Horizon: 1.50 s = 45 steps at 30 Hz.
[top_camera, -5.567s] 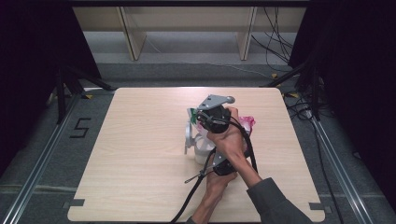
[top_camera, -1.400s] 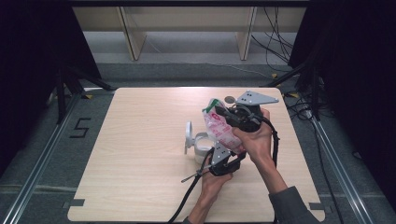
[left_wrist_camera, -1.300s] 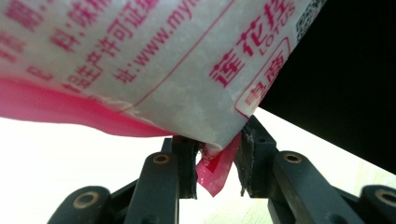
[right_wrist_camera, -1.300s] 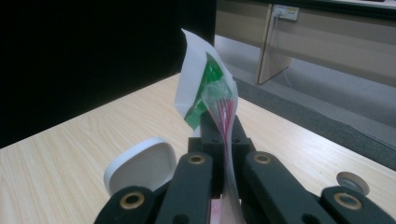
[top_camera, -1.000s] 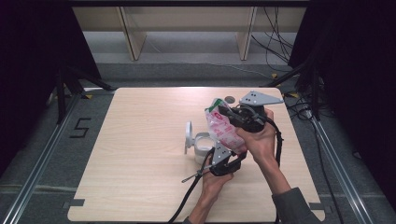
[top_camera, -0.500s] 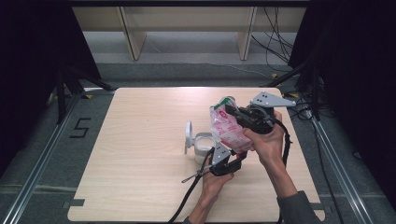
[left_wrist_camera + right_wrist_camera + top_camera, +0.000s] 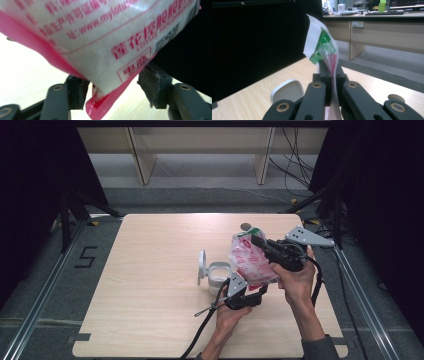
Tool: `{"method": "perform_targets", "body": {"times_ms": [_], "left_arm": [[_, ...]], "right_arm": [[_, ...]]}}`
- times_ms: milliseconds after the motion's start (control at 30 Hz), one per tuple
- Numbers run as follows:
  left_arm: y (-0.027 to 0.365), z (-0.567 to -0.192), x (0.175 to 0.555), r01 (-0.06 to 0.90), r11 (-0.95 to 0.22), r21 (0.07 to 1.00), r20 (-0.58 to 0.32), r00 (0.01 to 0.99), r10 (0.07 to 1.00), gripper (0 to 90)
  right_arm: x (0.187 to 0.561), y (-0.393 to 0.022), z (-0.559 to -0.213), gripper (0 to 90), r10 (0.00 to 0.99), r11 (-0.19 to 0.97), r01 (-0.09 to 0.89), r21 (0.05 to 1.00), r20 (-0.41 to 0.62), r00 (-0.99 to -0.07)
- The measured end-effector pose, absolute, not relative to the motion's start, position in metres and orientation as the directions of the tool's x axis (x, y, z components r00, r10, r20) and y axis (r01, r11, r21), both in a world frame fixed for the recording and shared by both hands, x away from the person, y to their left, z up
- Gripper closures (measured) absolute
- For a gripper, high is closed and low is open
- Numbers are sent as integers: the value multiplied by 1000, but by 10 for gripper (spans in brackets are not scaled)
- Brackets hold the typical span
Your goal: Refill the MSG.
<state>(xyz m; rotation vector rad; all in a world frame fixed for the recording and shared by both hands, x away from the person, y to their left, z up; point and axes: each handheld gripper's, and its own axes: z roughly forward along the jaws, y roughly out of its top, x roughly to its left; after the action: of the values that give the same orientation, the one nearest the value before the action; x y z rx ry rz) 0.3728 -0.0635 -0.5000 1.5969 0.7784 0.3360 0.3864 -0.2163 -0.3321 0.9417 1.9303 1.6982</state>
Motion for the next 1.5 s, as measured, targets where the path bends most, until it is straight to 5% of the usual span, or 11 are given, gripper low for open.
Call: {"method": "perform_targets", "body": {"times_ms": [367, 1500], "left_arm": [[-61, -501, 368, 325, -96, 941, -195, 750, 632, 241], [-8, -499, 318, 290, -156, 944, -124, 751, 648, 244]], "right_arm": [[382, -232, -351, 900, 704, -13, 242, 970, 181, -687], [378, -260, -392, 900, 745, 56, 303, 951, 163, -647]]}}
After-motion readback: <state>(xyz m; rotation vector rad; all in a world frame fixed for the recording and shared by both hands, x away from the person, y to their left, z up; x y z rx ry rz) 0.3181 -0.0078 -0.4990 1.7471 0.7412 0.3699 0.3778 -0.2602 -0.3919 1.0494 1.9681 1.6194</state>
